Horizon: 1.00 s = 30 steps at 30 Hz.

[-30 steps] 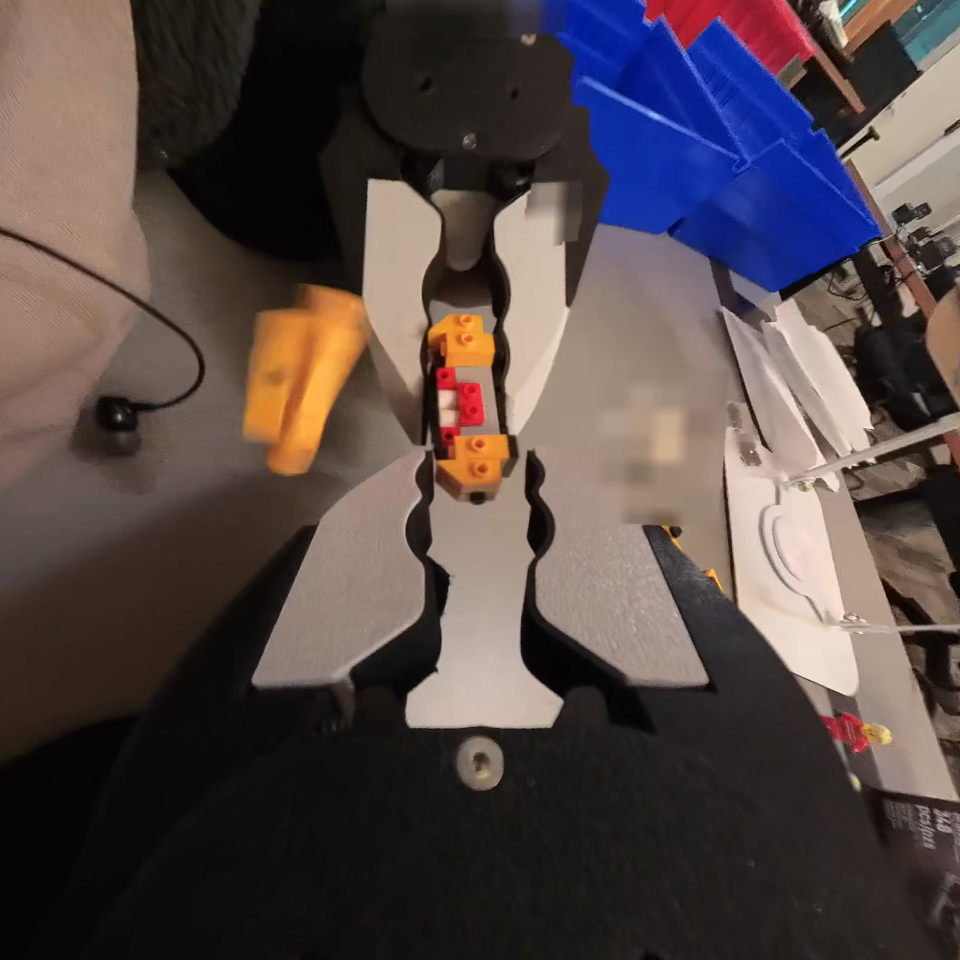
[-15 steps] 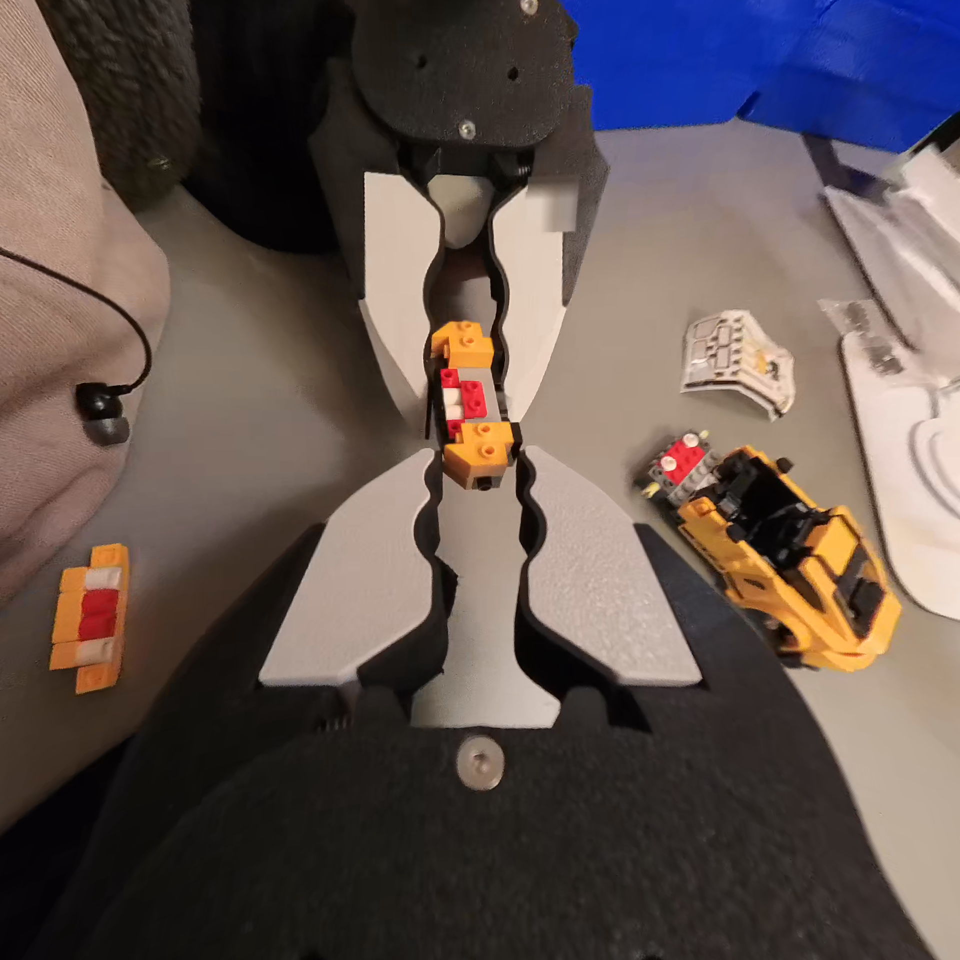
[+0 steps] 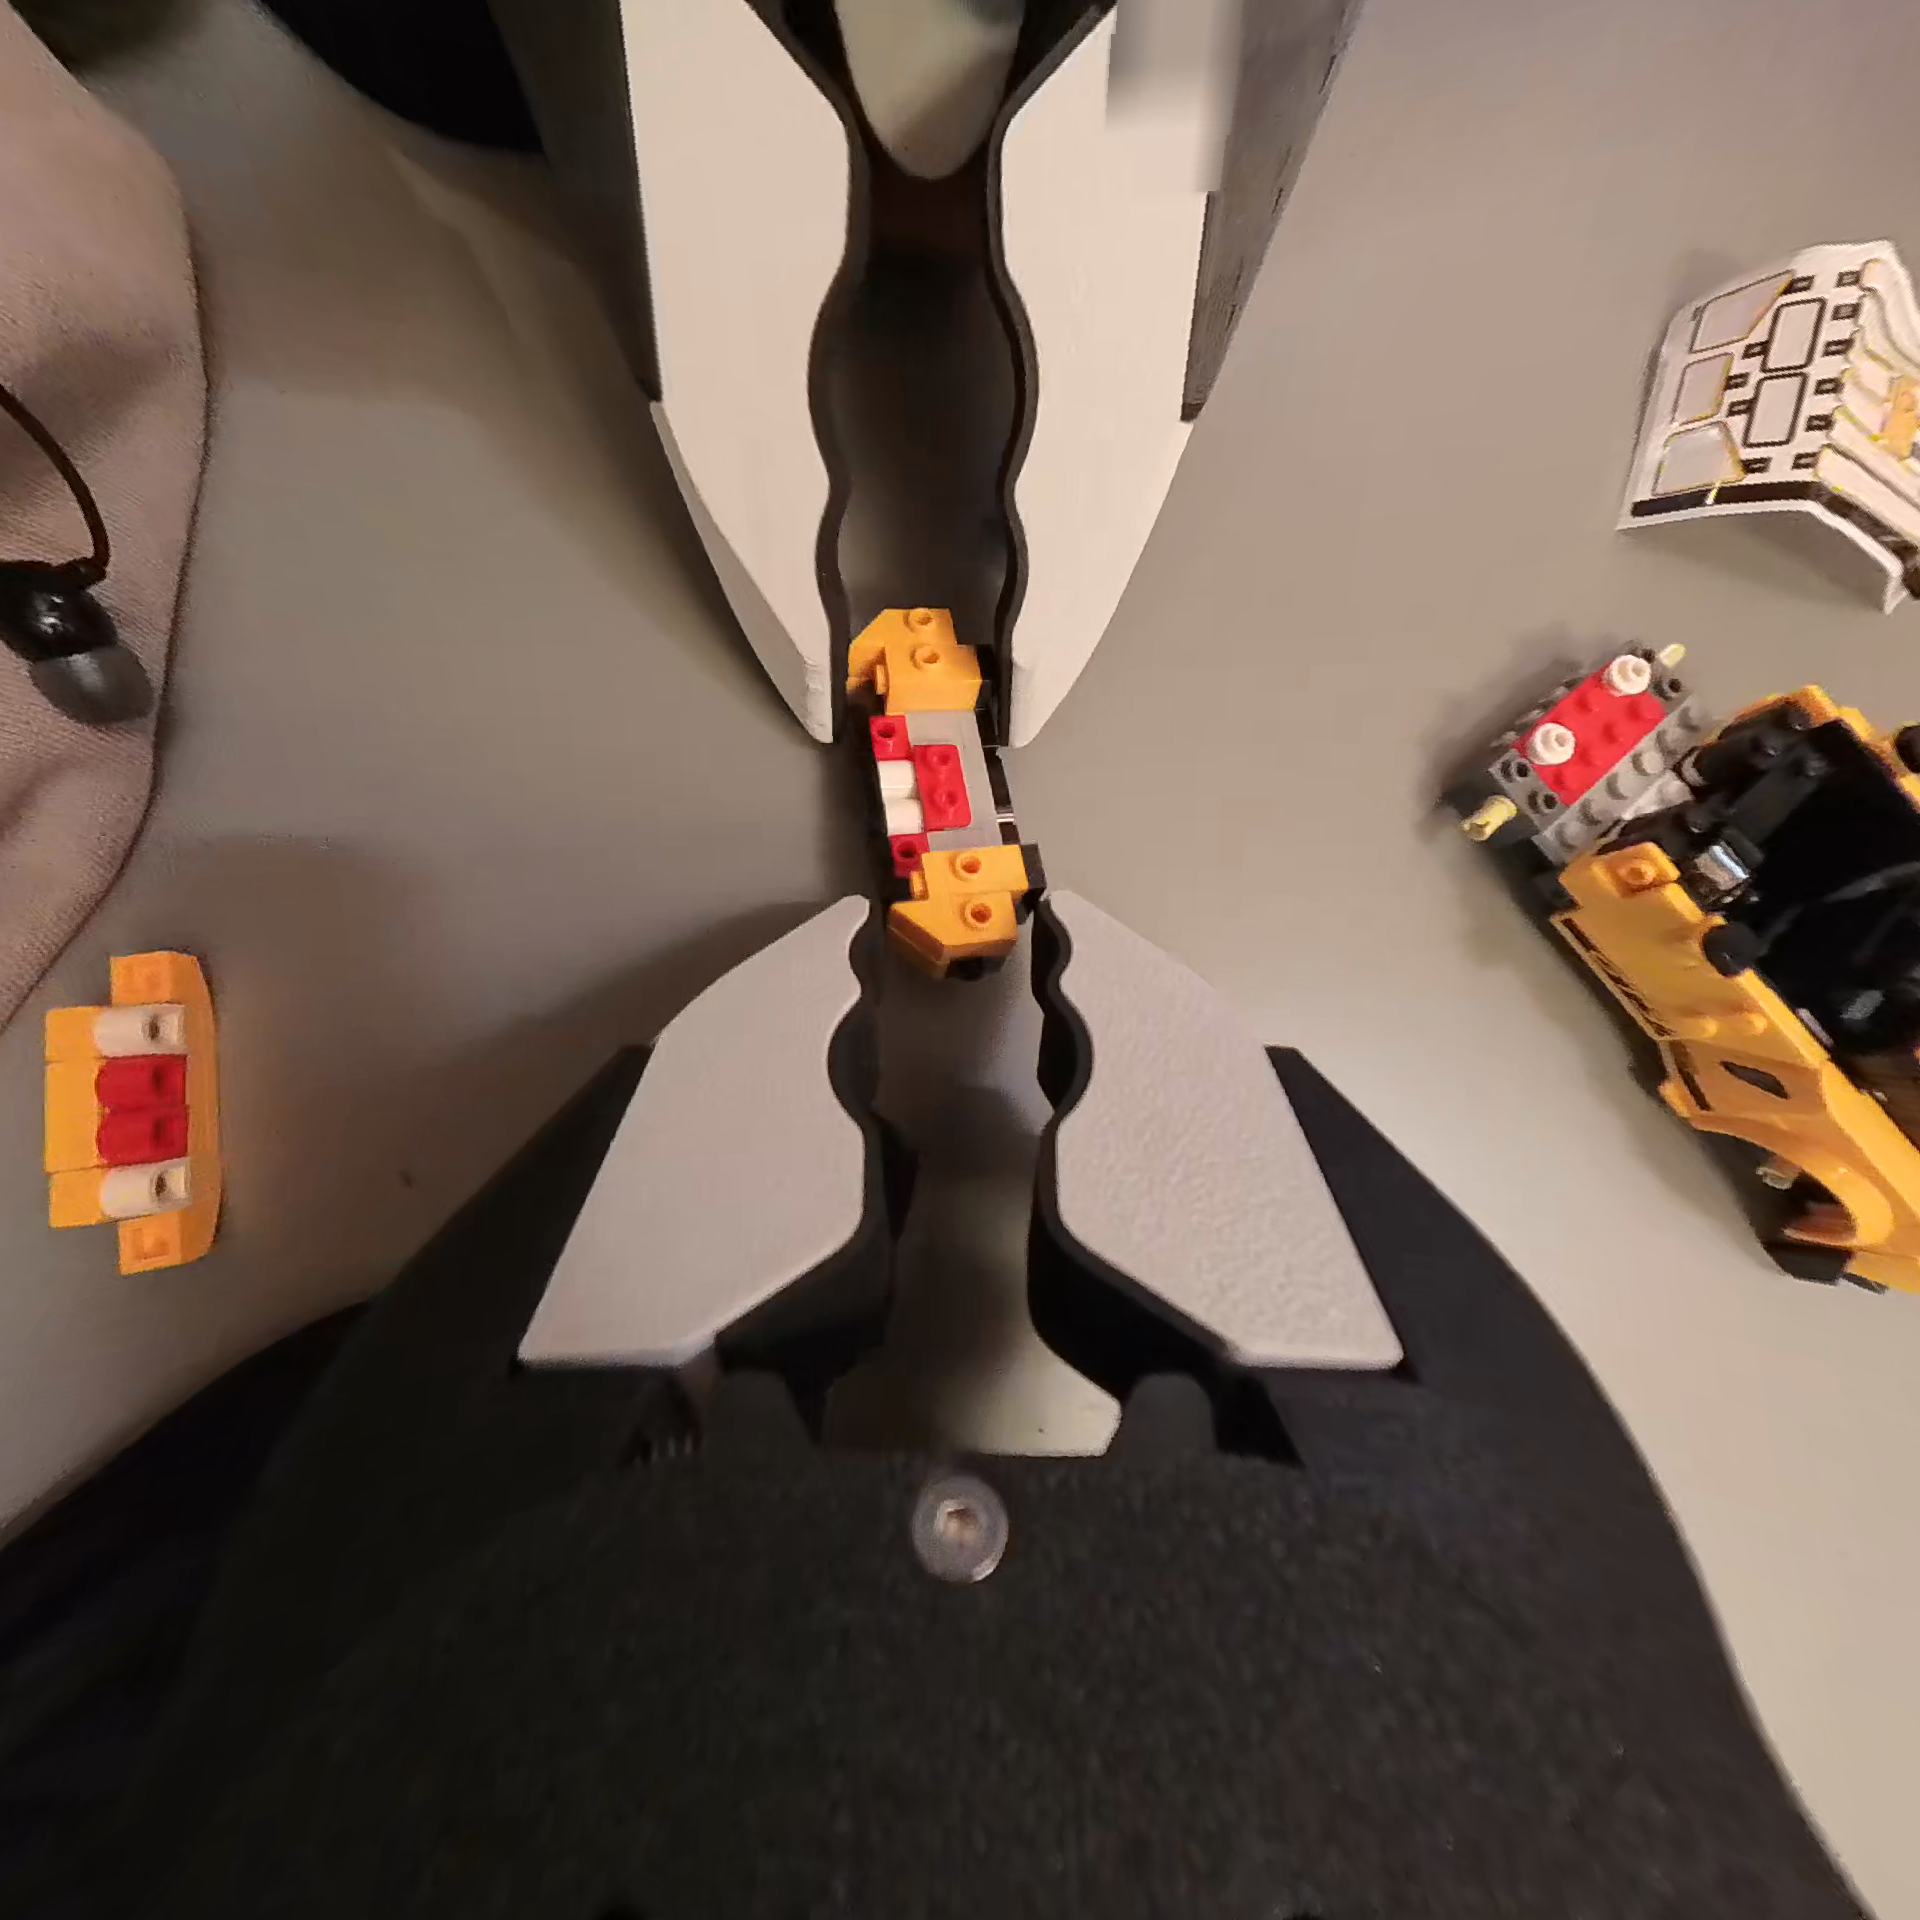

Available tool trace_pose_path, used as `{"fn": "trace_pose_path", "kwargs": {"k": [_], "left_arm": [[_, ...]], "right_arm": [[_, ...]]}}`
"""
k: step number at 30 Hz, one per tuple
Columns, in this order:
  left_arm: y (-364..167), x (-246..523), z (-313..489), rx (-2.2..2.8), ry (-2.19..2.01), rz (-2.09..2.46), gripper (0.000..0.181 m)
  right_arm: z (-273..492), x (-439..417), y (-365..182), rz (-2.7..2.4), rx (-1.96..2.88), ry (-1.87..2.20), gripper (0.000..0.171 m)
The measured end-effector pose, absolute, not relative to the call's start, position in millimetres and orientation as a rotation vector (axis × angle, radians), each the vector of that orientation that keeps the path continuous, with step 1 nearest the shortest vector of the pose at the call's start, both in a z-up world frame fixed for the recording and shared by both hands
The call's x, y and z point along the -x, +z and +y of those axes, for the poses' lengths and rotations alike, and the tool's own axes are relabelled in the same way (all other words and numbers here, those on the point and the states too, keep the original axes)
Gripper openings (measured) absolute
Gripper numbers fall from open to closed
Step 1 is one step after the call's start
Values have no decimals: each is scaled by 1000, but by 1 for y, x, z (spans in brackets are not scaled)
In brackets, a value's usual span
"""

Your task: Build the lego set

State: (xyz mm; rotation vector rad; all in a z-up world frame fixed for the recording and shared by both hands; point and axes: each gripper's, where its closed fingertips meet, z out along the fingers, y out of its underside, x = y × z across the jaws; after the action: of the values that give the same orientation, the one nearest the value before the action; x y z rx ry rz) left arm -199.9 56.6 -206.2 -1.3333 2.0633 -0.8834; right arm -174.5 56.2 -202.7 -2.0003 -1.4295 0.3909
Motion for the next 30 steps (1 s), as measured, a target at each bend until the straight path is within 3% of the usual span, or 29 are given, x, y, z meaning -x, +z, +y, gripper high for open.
{"fn": "trace_pose_path", "kwargs": {"k": [10, 20, 30], "left_arm": [[-205, 202, 58, 1366, -909, 2054, 31], [-202, 205, 59, 1344, -889, 2055, 29], [-173, 211, 63, 1272, -770, 1934, 31]], "right_arm": [[60, 151, -190, -1358, 2039, 311, 35], [-43, 163, -178, -1450, 2106, 503, 31], [-78, 183, -195, -1613, 2056, 367, 27]]}}
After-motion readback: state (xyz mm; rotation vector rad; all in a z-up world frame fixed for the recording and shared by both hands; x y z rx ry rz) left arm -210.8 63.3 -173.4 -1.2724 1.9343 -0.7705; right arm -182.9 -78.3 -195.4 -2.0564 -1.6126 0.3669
